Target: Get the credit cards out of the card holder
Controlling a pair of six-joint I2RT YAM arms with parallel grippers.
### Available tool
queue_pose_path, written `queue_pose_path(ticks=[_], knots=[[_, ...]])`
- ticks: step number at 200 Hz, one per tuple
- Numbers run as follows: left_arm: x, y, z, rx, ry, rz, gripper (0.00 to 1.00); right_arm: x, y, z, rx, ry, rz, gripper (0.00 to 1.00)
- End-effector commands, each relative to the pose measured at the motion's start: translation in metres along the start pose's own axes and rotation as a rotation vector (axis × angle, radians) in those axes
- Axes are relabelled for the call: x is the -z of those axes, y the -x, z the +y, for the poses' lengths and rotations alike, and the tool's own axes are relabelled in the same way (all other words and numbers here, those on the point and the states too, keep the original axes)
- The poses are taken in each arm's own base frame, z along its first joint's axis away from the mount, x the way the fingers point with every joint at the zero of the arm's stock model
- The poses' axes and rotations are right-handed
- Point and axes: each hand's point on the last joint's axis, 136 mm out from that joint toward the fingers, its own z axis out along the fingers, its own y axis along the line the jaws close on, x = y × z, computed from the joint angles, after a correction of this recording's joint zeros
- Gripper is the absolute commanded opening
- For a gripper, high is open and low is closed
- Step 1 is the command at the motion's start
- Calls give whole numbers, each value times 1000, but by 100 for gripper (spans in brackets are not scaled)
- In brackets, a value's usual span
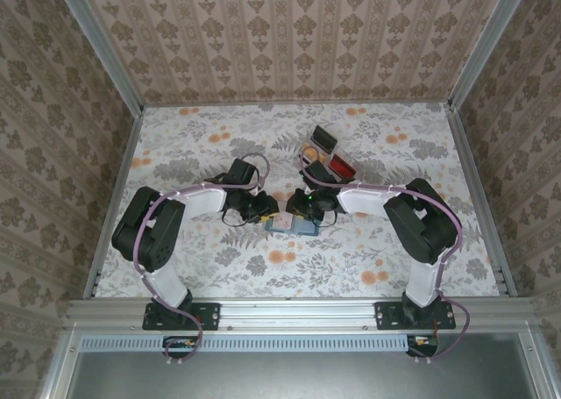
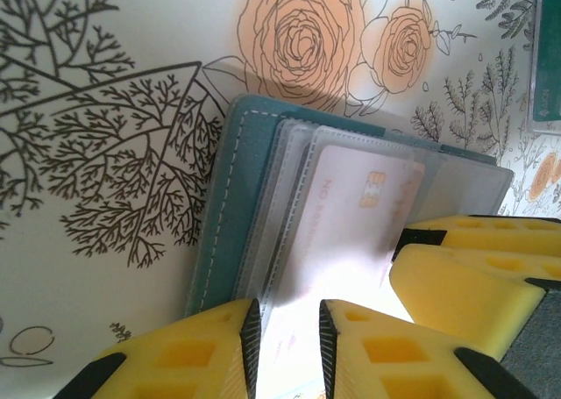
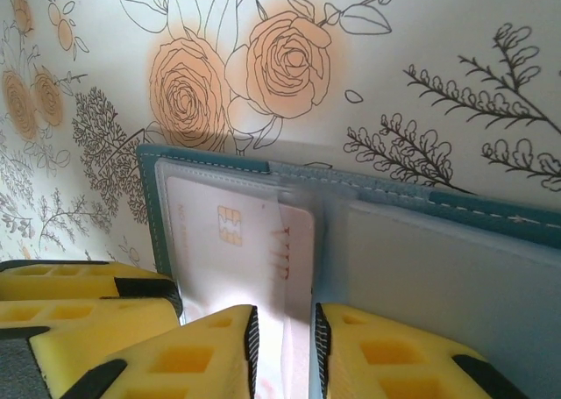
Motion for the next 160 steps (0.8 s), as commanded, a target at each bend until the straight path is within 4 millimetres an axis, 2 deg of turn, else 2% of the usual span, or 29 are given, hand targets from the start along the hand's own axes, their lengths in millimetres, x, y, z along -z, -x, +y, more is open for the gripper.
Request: queue_pose_path(ticks=[1, 42, 75, 160], knots=[[-7, -8, 16, 44, 66, 27, 27, -9, -8, -12, -15, -7, 39, 26], [-7, -13, 32, 82, 141, 41, 25, -3, -8, 4, 90, 132, 14, 23], [-9, -17, 39, 98, 164, 56, 25, 0, -10, 8, 103, 207, 24, 22], [-12, -19, 35, 84, 139, 73, 25, 2, -14, 13, 133, 255, 32, 8]])
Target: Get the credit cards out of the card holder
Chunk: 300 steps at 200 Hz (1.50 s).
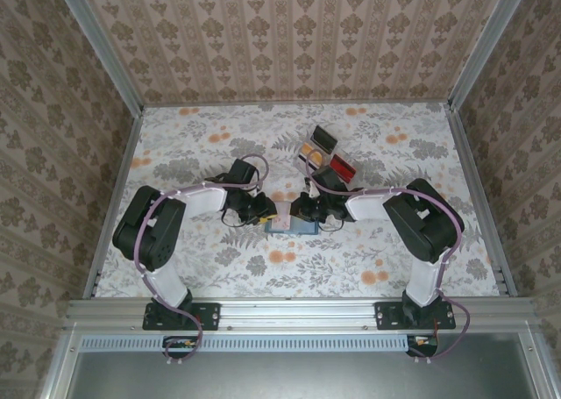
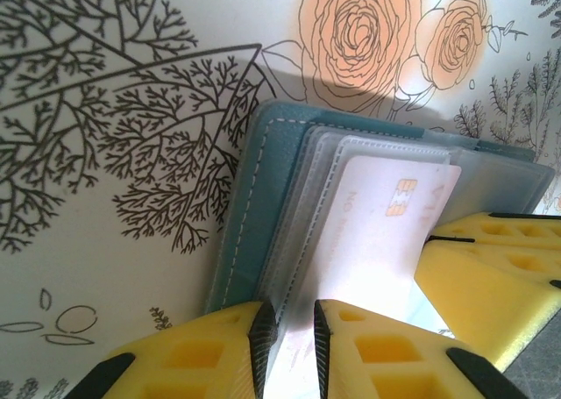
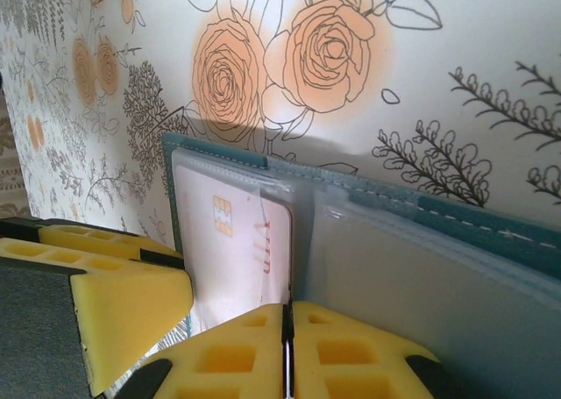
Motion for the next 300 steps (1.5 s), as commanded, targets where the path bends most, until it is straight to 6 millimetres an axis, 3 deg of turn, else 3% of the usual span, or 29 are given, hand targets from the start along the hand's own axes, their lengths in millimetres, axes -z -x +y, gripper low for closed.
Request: queue_pose_path(ticks=[1, 57, 77, 122, 183, 231, 300], knots=[[-12, -15, 24, 47, 88, 59, 25, 3, -8, 14, 41, 63, 28, 8], [-4, -12, 21, 42, 76, 37, 31, 20, -4, 15, 53, 67, -3, 1], [2, -11, 16, 24, 54, 28, 36, 26, -4, 8, 46, 45, -5, 0], [8, -6, 0, -13, 3, 17, 35, 28, -6, -8, 18, -5, 5, 0], [30, 3, -26, -103, -45, -35, 31, 19, -12, 5, -14, 47, 85, 19], [17, 3, -24, -96, -49, -8, 27, 10, -13, 9, -52, 49, 109, 23], [1, 6, -18, -89, -36, 31, 22, 2, -17, -14, -94, -47, 121, 21]])
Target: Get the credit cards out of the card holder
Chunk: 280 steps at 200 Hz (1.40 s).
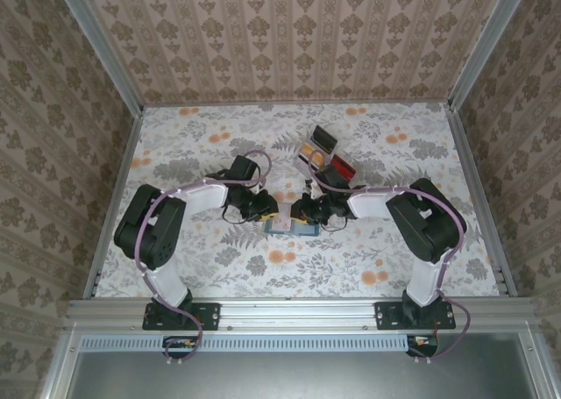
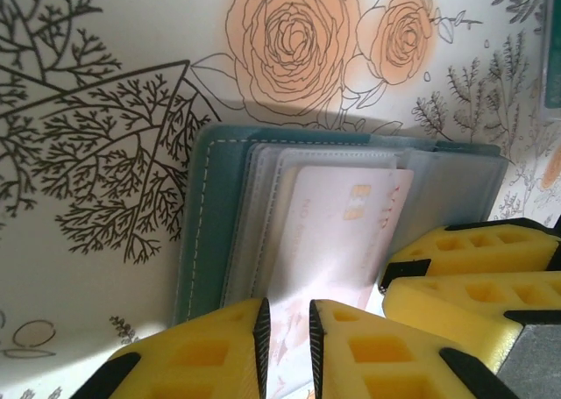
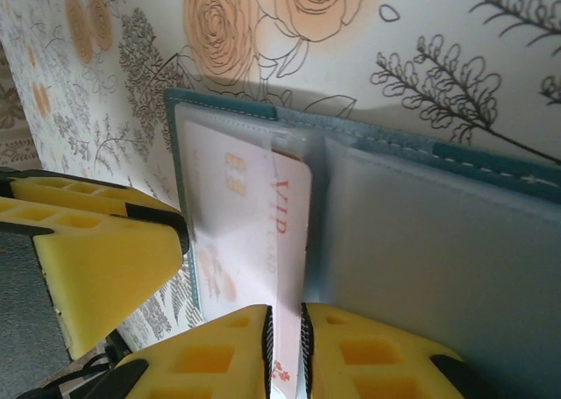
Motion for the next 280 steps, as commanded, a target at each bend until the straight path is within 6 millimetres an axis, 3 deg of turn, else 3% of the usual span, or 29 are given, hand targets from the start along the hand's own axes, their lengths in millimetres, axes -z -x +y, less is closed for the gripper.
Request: queue_pose_path(ticks=[1, 86, 118, 148, 194, 246, 280], knots=[[-3, 3, -5, -28, -12, 11, 22, -5, -3, -12, -41, -60, 19, 21], [-14, -10, 19, 38, 47, 70, 21, -13, -4, -16, -40, -60, 44, 22], [-14, -12, 22, 38, 59, 71, 21, -12, -3, -11, -26, -34, 39, 16], [-8, -10, 23, 17, 66, 64, 25, -5, -1, 0, 27, 11, 2, 6], [2, -6, 25, 16, 50, 48, 29, 15, 0, 2, 73, -3, -28, 3], [-4, -8, 26, 22, 36, 61, 29, 22, -6, -18, 44, -51, -12, 3], [-5, -8, 23, 18, 33, 65, 28, 15, -4, -14, 24, -35, 11, 15]])
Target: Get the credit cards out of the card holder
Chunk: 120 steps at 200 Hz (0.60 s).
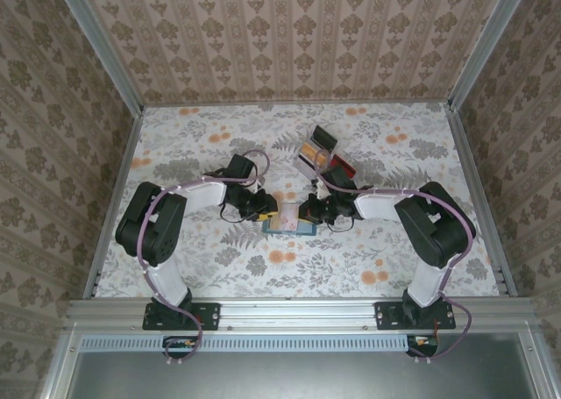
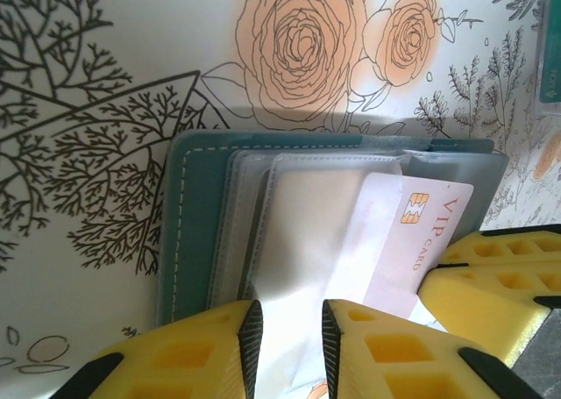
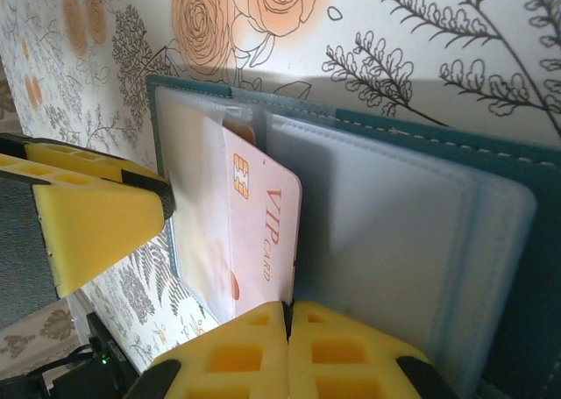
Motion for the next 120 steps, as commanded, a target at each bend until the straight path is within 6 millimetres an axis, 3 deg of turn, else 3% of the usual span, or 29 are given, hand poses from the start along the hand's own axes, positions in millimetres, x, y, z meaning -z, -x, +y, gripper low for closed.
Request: queue_pose_path(ticks=[1, 30, 78, 100, 120], knots=[[-6, -10, 19, 21, 60, 37, 28, -3, -2, -6, -18, -21, 25, 16], [-8, -13, 23, 28, 72, 44, 28, -11, -2, -12, -55, -34, 38, 25], [-10, -17, 30, 39, 88, 55, 28, -18, -3, -13, -65, -13, 53, 26], [-10, -17, 31, 40, 89, 55, 27, -17, 0, -10, -57, -6, 40, 22], [-9, -17, 30, 38, 93, 51, 28, -12, 4, -10, -49, -26, 14, 12]])
